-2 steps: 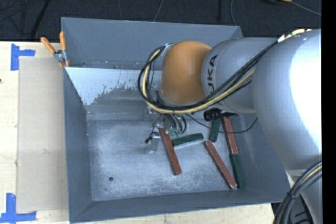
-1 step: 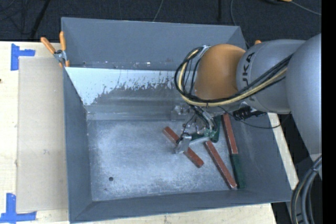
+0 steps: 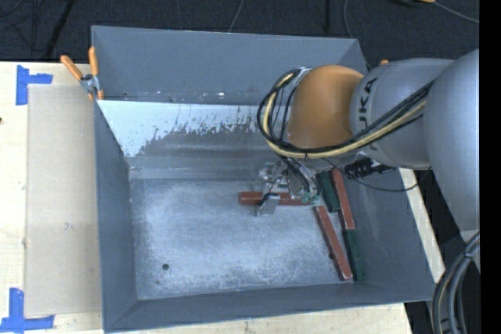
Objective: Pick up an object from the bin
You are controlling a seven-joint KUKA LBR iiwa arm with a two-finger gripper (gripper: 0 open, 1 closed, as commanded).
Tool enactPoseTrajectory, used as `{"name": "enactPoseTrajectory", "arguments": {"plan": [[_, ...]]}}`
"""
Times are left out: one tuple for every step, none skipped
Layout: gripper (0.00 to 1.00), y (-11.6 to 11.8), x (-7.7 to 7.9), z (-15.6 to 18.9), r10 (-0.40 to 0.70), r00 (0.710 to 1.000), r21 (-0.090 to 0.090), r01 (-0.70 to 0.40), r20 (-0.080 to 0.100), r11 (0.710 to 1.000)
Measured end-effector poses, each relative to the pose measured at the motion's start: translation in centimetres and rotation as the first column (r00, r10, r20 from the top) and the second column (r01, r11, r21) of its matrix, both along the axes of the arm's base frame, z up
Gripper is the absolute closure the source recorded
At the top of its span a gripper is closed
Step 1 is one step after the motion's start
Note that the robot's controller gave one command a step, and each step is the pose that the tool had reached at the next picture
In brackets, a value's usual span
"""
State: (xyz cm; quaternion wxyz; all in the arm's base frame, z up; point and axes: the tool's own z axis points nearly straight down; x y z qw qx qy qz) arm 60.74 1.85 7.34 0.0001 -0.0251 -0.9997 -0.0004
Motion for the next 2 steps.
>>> {"name": "enactPoseTrajectory", "arguments": {"plan": [[1.00, 2.2, -1.2, 9.2, 0.002, 1.000, 0.001, -0.002, 0.008, 1.000], [1.00, 0.5, -0.1, 15.6, -0.002, 1.000, -0.001, 0.002, 0.009, 1.000]]}}
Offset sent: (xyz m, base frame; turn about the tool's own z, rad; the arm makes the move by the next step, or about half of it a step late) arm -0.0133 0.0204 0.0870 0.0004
